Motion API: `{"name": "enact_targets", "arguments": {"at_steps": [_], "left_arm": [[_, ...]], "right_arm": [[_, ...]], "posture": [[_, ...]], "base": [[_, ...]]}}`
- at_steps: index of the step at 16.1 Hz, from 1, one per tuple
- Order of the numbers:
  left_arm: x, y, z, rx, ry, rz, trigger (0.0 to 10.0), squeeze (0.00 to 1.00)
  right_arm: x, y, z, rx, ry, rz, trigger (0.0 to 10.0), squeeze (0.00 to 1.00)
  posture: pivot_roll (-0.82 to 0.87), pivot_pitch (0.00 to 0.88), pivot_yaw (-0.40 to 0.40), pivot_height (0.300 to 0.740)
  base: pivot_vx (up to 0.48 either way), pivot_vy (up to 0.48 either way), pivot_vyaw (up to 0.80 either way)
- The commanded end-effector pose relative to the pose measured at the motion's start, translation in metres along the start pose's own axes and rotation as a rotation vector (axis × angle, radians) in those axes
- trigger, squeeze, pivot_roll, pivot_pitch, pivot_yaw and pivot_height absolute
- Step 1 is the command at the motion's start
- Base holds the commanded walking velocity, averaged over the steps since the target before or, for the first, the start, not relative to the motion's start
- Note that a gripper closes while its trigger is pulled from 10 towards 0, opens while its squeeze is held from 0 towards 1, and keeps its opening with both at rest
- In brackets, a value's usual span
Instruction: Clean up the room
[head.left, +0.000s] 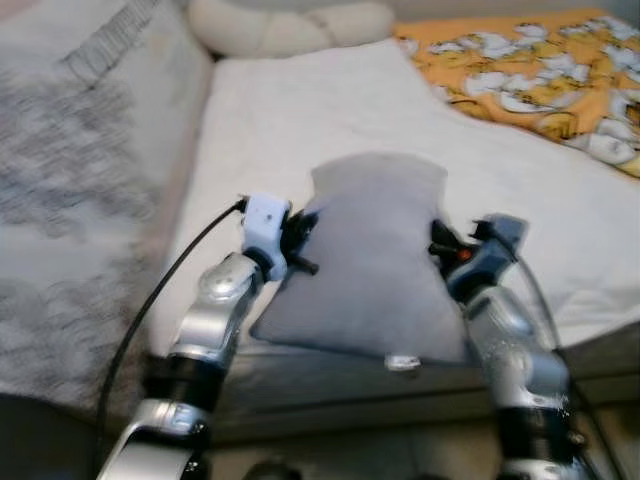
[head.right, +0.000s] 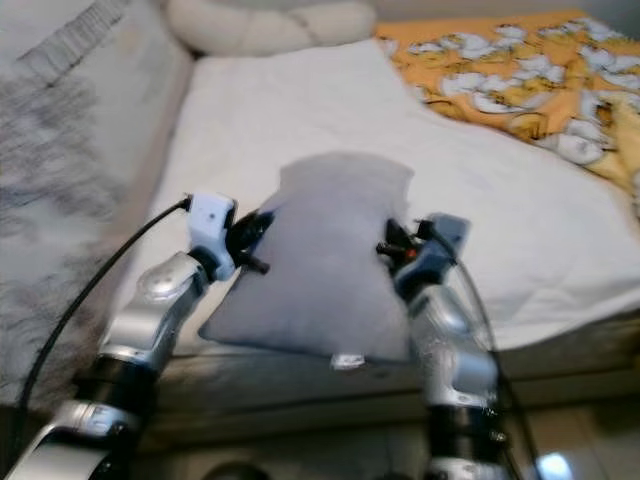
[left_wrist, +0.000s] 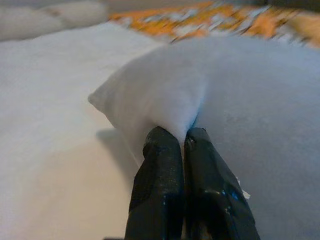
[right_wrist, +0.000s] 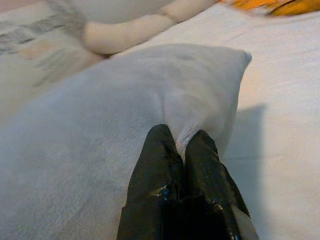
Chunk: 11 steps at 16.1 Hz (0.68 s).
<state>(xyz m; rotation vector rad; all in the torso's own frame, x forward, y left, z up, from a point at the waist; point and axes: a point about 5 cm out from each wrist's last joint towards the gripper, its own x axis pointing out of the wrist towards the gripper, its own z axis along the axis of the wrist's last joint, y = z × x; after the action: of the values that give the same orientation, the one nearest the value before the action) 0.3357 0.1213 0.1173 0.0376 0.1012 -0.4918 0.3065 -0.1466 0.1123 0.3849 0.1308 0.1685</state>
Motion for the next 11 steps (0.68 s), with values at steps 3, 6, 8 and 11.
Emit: {"name": "enact_targets", "arguments": {"at_steps": [3,6,8,11], "left_arm": [[0.0019,0.0037,0.0143,0.008,-0.061,0.029,10.0,0.0],[0.0017,0.0044,0.0149,0.002,-0.061,0.049,10.0,0.0],[0.0026,0.0047,0.0178,0.017,-0.086,0.053,10.0,0.0],[0.0036,0.009,0.0197,-0.005,-0.096,0.08,10.0,0.0]], "right_arm": [[0.0025,-0.0009,0.0098,-0.028,-0.035,-0.007,10.0,0.0],[0.0034,-0.0006,0.0104,-0.036,-0.036,-0.007,10.0,0.0],[0.0044,-0.0004,0.0111,-0.041,-0.037,-0.005,10.0,0.0],[0.0046,-0.0013,0.0122,-0.048,-0.039,-0.007,10.0,0.0]], "posture": [[0.02,0.0,0.086,0.74],[0.02,0.0,0.088,0.74],[0.01,0.0,0.092,0.74],[0.01,0.0,0.086,0.74]], "base": [[0.0,0.272,0.0],[0.0,0.0,0.0],[0.0,0.0,0.0],[0.097,0.0,0.0]]}}
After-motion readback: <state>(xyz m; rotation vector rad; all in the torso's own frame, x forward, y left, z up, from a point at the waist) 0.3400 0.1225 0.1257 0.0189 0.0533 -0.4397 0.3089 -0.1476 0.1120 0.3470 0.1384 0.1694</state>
